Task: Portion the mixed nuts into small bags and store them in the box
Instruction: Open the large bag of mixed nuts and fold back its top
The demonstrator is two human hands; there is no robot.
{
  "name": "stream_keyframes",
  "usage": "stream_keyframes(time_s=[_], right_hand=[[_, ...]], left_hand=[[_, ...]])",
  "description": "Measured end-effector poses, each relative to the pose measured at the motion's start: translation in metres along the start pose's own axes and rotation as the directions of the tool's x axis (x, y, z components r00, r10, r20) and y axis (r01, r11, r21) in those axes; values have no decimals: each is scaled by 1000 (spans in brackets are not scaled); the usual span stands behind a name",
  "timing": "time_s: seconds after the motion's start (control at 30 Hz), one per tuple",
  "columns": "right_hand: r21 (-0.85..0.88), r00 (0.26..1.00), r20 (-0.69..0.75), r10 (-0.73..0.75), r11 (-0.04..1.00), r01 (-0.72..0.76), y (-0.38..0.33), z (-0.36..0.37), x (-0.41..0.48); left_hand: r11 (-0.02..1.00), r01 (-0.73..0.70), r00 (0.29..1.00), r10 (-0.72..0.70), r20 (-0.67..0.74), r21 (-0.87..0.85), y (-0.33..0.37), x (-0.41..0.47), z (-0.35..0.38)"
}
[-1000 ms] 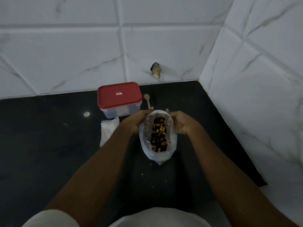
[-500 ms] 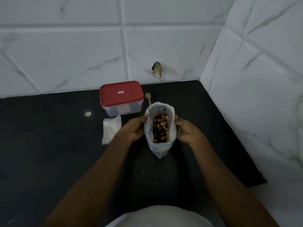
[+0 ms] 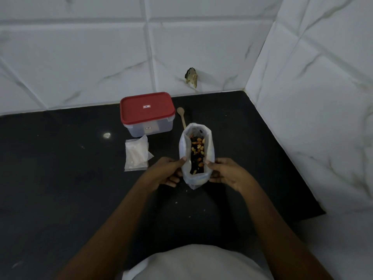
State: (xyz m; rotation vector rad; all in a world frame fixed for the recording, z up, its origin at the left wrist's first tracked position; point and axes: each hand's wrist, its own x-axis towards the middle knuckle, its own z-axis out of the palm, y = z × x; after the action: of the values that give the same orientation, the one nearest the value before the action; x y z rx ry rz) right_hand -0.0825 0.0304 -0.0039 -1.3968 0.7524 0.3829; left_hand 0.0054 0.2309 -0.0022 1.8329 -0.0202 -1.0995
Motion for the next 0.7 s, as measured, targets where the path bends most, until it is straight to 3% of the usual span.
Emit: stream_keyframes(time_s=[0.2,0.4,0.47,0.53,0.6,0.7], right_hand=[[226,992,-103,-74,969,96,1,13,-4],[34,997,-73,16,999,-14,3,1,-13],[145,994,-106,4,989,11,5,-1,-11],[393,995,-100,28,919,14,9,2,-8],[674,996,-47,71,739,-21,13,6,-5],[887,998,24,59,460,-49,20,16,-3]], left_hand=[[972,-61,998,63,2,-225,2,-8,3],[841,-31,1000,28,-14,-540,-2,-17,13],[669,36,999,-19,32,-742,-3,-19,19],[383,115,993,-59,100,-916,-5,-21,22],[149,124,992,-52,117,-981,-9,-21,25],[2,99,995,2,99,-995,-16,-20,35]])
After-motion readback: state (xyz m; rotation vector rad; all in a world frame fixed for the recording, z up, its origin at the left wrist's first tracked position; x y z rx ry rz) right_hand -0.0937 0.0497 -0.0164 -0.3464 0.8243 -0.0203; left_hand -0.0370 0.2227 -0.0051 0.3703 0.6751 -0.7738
